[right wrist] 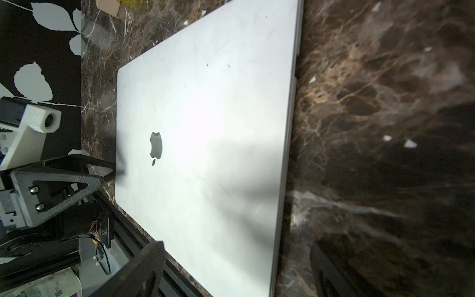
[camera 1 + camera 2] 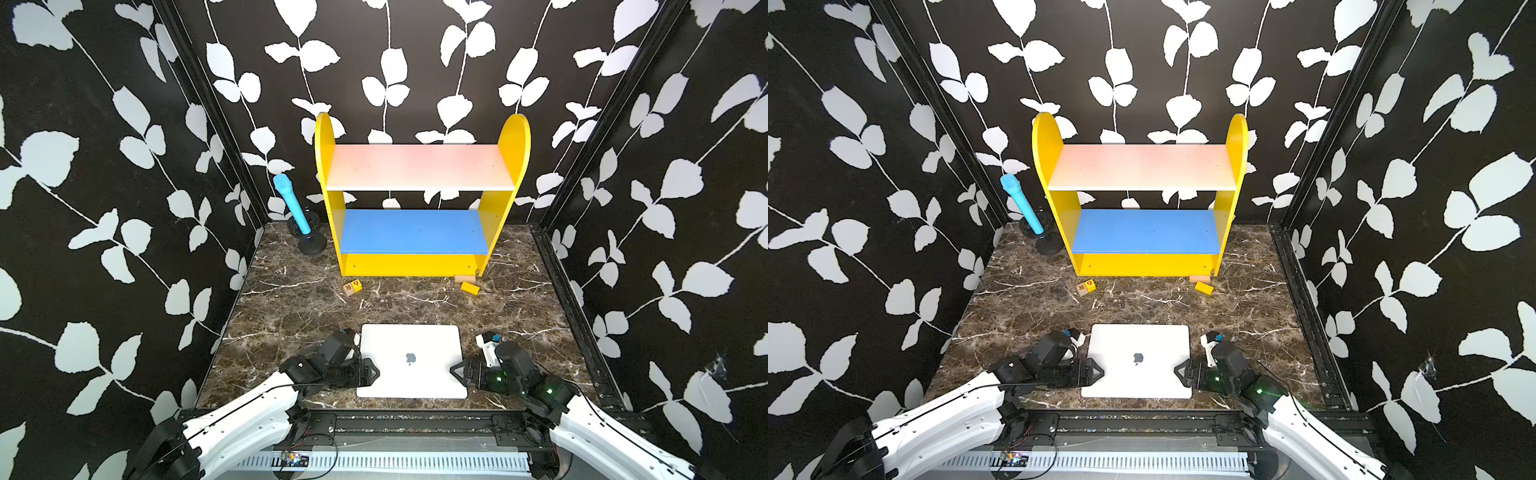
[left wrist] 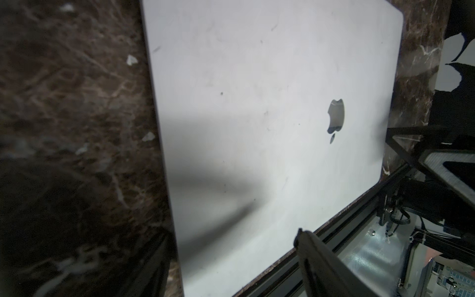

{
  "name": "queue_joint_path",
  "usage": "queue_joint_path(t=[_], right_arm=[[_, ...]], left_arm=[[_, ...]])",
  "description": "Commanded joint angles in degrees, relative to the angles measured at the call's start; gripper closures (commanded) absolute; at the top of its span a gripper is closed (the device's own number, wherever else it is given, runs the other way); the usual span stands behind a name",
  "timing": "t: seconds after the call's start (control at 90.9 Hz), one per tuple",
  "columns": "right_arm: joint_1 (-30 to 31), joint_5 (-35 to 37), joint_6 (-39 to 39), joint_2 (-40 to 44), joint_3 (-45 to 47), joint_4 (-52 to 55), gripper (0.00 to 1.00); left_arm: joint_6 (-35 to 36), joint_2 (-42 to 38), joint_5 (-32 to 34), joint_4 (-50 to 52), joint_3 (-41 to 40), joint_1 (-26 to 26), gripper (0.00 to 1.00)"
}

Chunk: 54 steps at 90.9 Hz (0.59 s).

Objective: Close the laptop lid and set it aside
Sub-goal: Pick up the laptop from the center of the board.

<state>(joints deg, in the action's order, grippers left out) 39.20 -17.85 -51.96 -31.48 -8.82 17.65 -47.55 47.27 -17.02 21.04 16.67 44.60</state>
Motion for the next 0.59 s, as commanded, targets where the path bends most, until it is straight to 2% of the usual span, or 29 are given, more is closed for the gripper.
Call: queue_joint_path(t=[0.0, 0.583], right_arm=[[-0.4, -0.5, -0.9, -1.7, 2.3, 1.5, 0.11], [-0.4, -3.6, -4.2, -6.9, 3.0, -7.9, 0.22]], left_arm=[[0.0, 1.1, -0.8, 0.5, -2.5, 0.3, 0.22], [-2.4, -0.7, -1.9, -5.0, -5.2, 0.4, 0.29]])
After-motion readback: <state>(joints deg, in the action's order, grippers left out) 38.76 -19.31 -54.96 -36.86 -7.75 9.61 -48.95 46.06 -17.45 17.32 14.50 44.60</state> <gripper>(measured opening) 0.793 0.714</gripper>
